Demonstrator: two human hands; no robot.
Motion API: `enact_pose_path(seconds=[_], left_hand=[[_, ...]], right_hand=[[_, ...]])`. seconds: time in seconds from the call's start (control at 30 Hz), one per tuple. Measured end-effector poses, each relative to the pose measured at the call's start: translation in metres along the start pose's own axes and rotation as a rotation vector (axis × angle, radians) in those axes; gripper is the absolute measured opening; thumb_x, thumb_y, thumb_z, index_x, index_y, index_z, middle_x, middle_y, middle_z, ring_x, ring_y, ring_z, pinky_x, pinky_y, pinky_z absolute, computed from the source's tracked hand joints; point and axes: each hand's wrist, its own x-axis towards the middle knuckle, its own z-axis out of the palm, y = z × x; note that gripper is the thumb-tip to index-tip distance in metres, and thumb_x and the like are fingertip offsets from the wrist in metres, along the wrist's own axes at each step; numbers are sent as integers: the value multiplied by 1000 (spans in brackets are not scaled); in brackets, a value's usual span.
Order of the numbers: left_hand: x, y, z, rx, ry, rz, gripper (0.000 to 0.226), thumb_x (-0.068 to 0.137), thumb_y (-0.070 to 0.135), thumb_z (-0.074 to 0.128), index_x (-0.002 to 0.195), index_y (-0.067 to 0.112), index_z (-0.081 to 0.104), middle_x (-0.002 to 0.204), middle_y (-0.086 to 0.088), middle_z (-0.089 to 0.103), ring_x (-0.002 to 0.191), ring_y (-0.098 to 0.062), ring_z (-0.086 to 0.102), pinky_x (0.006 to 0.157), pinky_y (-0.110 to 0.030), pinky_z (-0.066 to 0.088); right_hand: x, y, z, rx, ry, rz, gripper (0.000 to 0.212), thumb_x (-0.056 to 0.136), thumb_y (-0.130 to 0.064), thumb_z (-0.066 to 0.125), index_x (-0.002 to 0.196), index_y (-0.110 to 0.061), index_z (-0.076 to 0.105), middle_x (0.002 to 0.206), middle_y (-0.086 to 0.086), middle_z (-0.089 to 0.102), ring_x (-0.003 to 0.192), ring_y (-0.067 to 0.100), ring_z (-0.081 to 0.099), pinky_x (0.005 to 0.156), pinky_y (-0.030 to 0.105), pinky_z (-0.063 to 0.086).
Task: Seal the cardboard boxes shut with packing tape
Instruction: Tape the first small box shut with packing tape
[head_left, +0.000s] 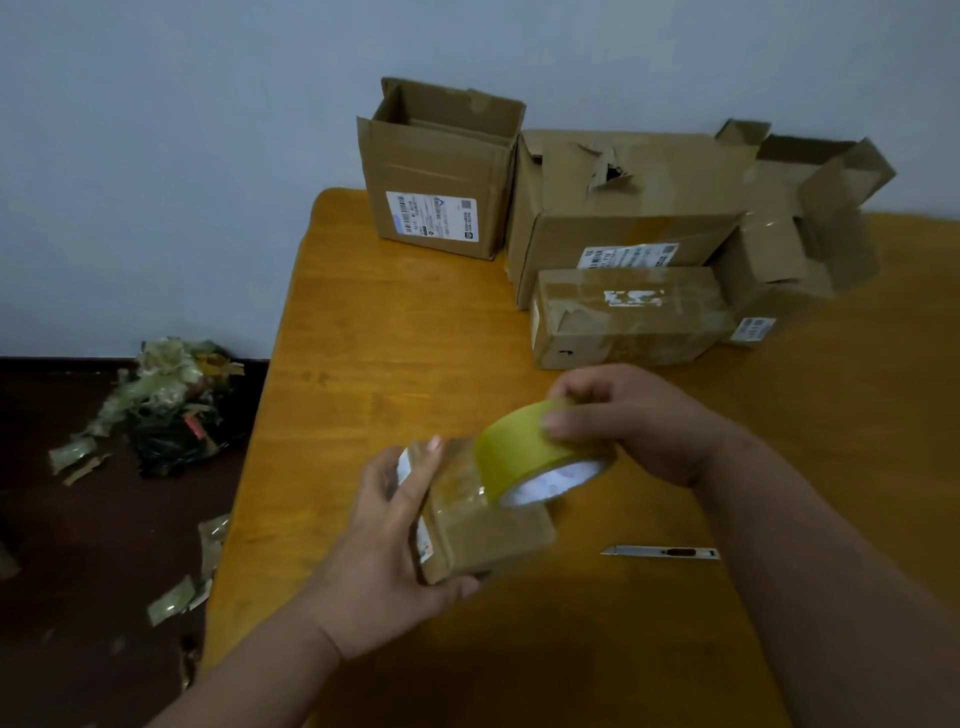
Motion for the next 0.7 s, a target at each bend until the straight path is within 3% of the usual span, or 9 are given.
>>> enact_pose_path(seconds=[0.07,0.13,0.23,0.3,0.4,0.5,0.6,0.7], left_hand=[[-7,-15,4,20,25,-31,129,56,60,83,140,66,-16,142,26,0,137,-1,15,107,-16,28],[-14,-28,3,22,29,-81,131,54,59,86,139,67,-14,146,24,3,137,2,13,108,-23,28],[-25,-38,-1,32,22,-83,128,54,59,85,139,68,-10,142,33,3,131,24,4,105,-20,27],[-28,-41,0,43,46,-80,125,53,62,83,141,65,-7,143,33,3,128,28,2,105,-21,26],[-28,-41,2,40,78,-100,130,53,51,90,140,66,-6,143,32,4,127,25,7,104,-17,26],[-30,-42,4,52,84,-94,133,53,45,92,138,68,-7,142,30,6,130,15,12,107,-17,24],[-32,-42,4,63,99,-76,133,53,47,91,143,63,-5,145,33,5,135,21,5,103,-4,19],[-33,-41,2,43,82,-98,133,54,49,90,144,60,-6,154,23,2,143,12,-3,113,-13,15]], right_hand=[[5,-13,18,-182,-36,10,32,67,-49,71,80,-20,65,69,-11,62,64,2,58,60,18,45],[10,-20,37,-327,-67,-19,43,70,-53,71,82,-12,65,68,-9,58,59,0,52,55,15,39],[11,-28,53,-493,-120,-78,49,77,-52,76,77,-5,61,66,-2,47,56,5,41,52,22,29],[8,-28,44,-667,-85,-76,45,80,-56,70,71,-15,55,67,-6,45,58,7,39,54,25,28],[6,-8,23,-950,5,46,41,83,-65,60,71,-28,46,70,-8,46,62,6,41,57,27,34],[6,26,27,-910,29,150,41,86,-64,57,82,-24,53,73,-10,46,67,7,43,57,27,33],[13,44,39,-936,60,141,41,87,-66,55,80,-25,54,77,-5,54,74,13,52,60,30,36],[16,48,41,-957,76,129,45,87,-66,54,69,-26,44,71,-7,49,72,16,50,56,30,30]])
